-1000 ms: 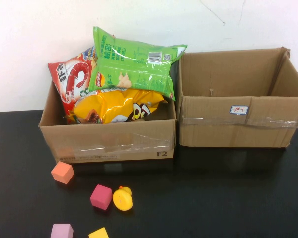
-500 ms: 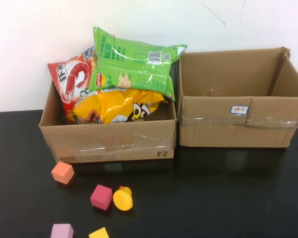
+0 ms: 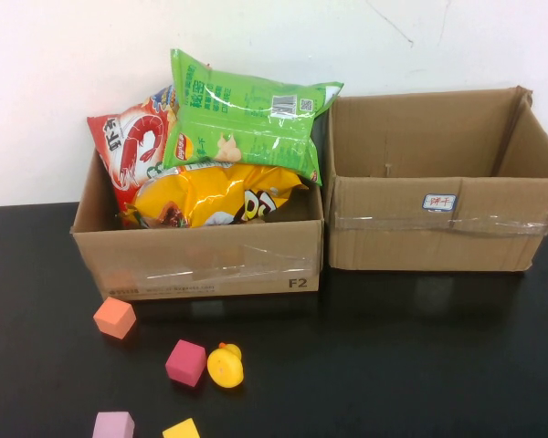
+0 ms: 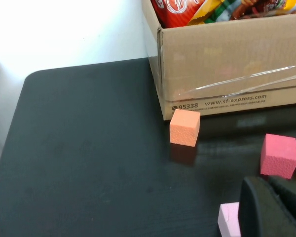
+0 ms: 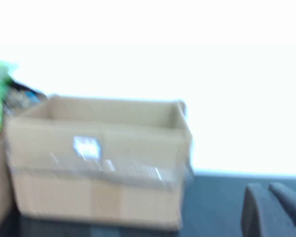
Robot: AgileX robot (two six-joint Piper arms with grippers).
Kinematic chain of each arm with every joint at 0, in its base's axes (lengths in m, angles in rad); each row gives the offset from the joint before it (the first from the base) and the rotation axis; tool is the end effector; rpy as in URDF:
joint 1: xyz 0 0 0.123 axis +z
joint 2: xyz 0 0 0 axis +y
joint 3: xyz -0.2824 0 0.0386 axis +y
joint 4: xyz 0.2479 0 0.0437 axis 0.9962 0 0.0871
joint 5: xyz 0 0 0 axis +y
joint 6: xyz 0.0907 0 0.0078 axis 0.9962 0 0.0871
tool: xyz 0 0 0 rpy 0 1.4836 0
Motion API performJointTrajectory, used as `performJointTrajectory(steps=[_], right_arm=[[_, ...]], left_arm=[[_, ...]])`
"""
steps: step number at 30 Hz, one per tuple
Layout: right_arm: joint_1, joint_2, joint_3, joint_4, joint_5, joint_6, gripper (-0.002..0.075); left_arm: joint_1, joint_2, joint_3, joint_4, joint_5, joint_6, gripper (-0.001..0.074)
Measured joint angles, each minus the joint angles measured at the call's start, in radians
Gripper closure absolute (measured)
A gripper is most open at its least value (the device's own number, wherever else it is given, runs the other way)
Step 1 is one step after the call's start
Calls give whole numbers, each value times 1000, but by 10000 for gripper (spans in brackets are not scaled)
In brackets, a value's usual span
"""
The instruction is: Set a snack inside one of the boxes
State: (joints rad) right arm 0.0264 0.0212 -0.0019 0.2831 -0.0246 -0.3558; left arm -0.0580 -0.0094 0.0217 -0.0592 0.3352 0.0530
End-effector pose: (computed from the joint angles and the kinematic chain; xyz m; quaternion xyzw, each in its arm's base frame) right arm 0.0578 0.0009 0.2147 -0.0309 0.6733 -0.0194 0.7385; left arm 0.0534 -0.0049 0.1761 0.0278 0.7922 -0.0263 0.6090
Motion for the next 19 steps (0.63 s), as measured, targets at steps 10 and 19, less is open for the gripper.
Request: performJointTrajectory(steps=[10,19], right_arm=[[-103,-31,29,-311,360,390,725],[-103,-31,26,-311,382,390,725]], left_arm=[[0,0,0,0,1,0,736],[0,0,0,0,1,0,736]])
